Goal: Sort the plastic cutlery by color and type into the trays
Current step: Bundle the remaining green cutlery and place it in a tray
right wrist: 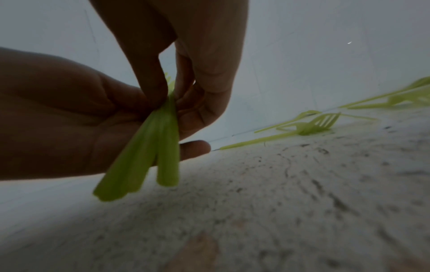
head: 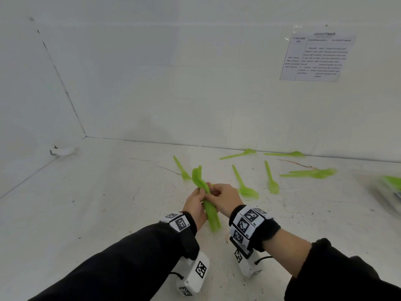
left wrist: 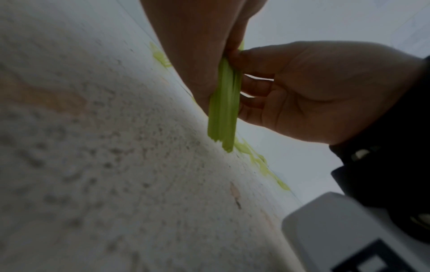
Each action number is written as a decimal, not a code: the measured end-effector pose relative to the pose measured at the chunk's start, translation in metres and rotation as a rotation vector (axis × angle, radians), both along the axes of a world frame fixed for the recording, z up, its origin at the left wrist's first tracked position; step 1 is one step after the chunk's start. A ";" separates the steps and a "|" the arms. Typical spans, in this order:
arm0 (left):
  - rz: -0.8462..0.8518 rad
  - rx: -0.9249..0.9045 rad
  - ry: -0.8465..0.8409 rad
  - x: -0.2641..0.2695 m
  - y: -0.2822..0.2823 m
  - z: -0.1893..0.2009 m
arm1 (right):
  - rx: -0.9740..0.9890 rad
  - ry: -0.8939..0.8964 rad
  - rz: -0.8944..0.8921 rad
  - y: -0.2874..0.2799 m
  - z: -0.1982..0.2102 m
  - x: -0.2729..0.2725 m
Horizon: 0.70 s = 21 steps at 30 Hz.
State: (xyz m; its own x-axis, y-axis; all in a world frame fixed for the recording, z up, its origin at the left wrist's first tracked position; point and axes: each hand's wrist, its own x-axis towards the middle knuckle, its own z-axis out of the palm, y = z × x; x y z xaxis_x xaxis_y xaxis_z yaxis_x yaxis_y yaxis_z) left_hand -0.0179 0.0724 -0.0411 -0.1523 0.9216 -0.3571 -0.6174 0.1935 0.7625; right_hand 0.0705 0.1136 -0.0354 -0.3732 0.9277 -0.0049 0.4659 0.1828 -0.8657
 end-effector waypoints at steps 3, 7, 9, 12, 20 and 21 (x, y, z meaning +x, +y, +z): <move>0.001 0.006 -0.032 0.001 -0.002 0.001 | -0.042 -0.003 0.007 0.001 0.001 0.001; 0.030 0.002 -0.054 0.001 0.000 -0.001 | -0.101 0.029 0.041 0.002 0.004 0.005; 0.043 0.000 -0.062 0.001 0.000 -0.002 | -0.139 0.071 0.004 0.002 0.003 0.005; 0.025 0.005 -0.076 0.003 -0.002 0.000 | -0.148 0.079 -0.056 0.002 -0.001 0.004; -0.008 -0.054 -0.118 -0.002 -0.002 0.000 | -0.139 0.015 -0.015 0.001 0.002 0.005; -0.006 -0.064 -0.133 -0.002 -0.001 0.001 | -0.156 0.013 -0.015 0.001 0.003 0.005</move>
